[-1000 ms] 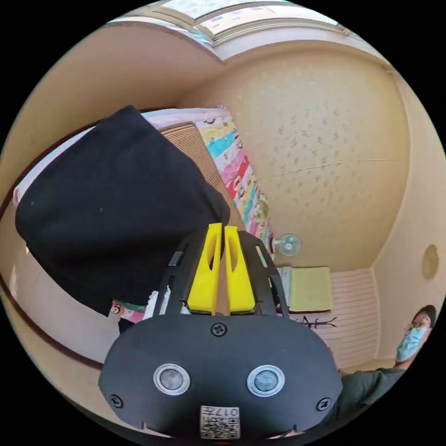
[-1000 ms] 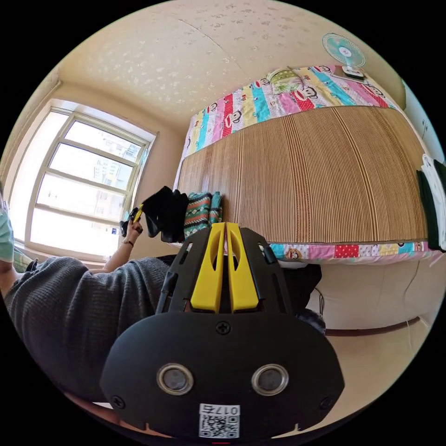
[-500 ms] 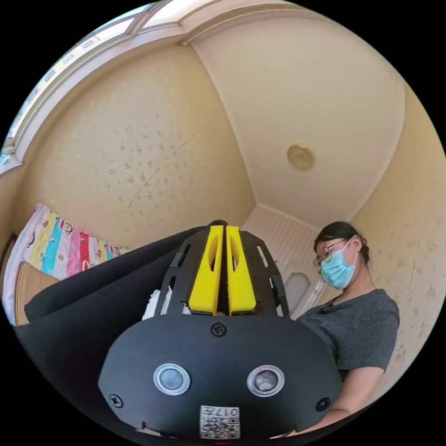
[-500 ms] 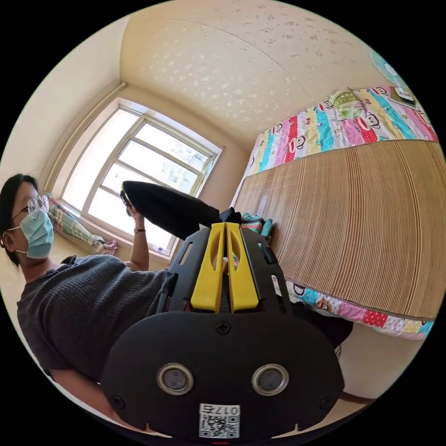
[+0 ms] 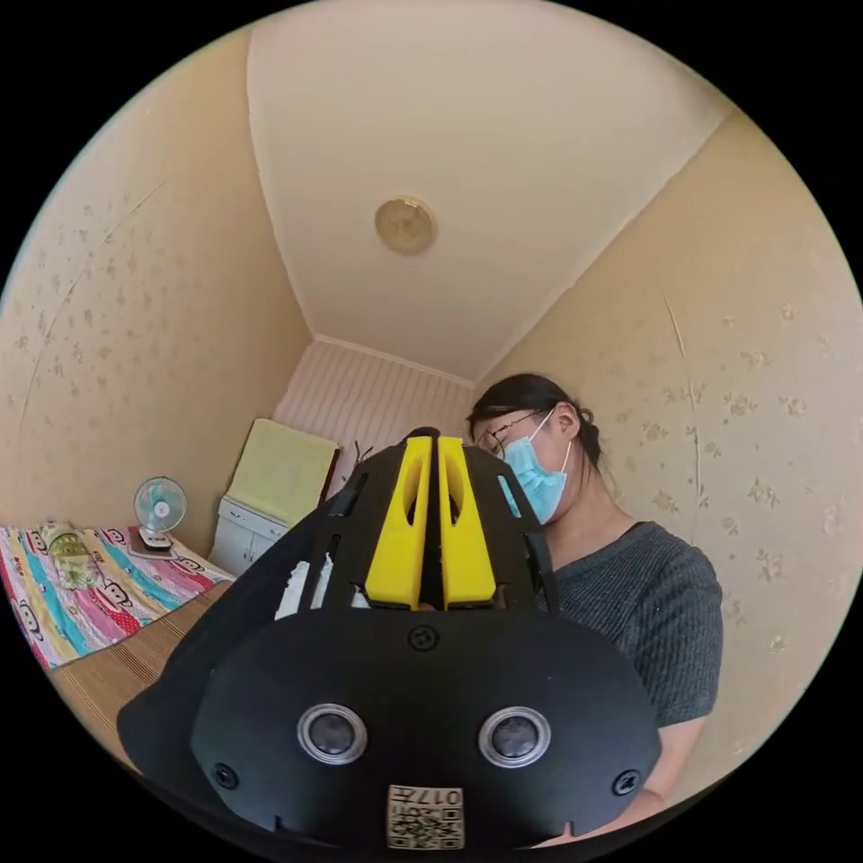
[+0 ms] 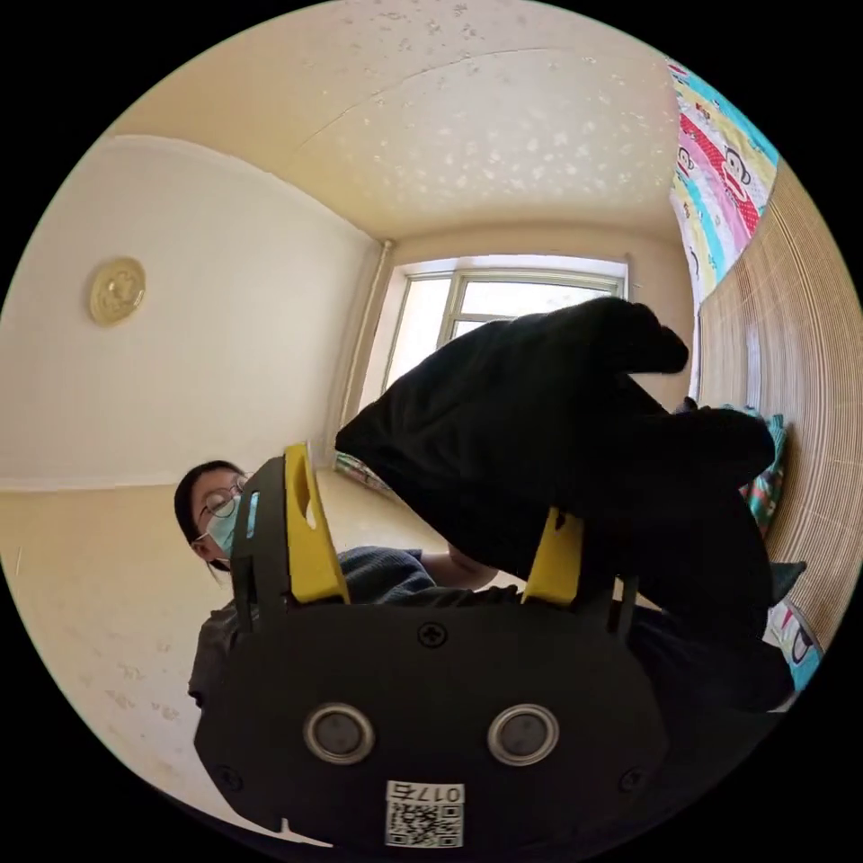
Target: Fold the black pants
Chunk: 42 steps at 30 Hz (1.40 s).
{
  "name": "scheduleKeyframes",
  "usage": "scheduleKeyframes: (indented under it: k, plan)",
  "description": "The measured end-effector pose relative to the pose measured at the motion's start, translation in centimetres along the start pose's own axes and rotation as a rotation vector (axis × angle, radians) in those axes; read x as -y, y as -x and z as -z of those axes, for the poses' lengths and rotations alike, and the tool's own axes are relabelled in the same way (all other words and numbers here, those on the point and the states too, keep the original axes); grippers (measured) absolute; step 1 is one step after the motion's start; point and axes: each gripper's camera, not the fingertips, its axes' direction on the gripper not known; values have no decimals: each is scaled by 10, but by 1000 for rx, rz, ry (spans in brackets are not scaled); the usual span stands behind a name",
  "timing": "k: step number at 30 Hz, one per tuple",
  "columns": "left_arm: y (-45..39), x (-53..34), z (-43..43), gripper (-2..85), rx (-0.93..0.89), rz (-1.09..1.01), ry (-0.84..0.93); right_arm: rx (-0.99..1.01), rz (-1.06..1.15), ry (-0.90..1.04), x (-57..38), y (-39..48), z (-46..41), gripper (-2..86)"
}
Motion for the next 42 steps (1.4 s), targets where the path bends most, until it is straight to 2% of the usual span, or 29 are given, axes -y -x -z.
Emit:
scheduleKeyframes:
  k: [1,2,4,6,9,12,17,22,24,27,29,31,33,35,37,41,42]
  plan:
    - [10,-19,-17,-5,-44,25,37,-5,-13,-5,3,-4,7,215]
    - [16,-29,-26,-5,-74,34,57,21,-35,-40,7,-13,22,117]
    - [33,-69,-55,-5,-207,68,119,103,-39,-136,11,-24,47,84]
    - [41,-94,-71,-4,-302,95,160,233,83,-173,24,-17,71,49]
    - [43,-126,-96,-3,-388,118,285,254,302,-124,54,32,85,23]
    - [50,-145,-99,-2,-327,160,346,161,507,-15,87,99,86,12]
    - [63,-165,-92,7,-216,133,478,149,801,161,102,196,62,5]
    - [96,-172,-57,45,-18,158,538,274,1122,282,68,259,54,2]
    - [108,-169,-37,50,36,167,507,454,1284,369,47,276,60,2]
    - [129,-162,7,51,109,184,321,565,1442,545,12,288,51,2]
    - [150,-160,23,53,186,238,262,696,1466,602,-1,285,45,2]
    - [188,-159,25,95,361,348,307,897,1461,625,-6,276,44,2]
    - [212,-155,18,139,425,358,337,1093,1410,594,-8,255,43,2]
    - [234,-149,17,170,377,368,292,1121,1349,577,-8,238,40,2]
    - [262,-143,20,185,246,398,190,1116,1275,563,-6,219,37,2]
    - [316,-149,32,176,101,502,167,1294,1144,488,-13,178,39,3]
    - [336,-158,46,164,-8,550,110,1335,1142,498,-20,176,40,3]
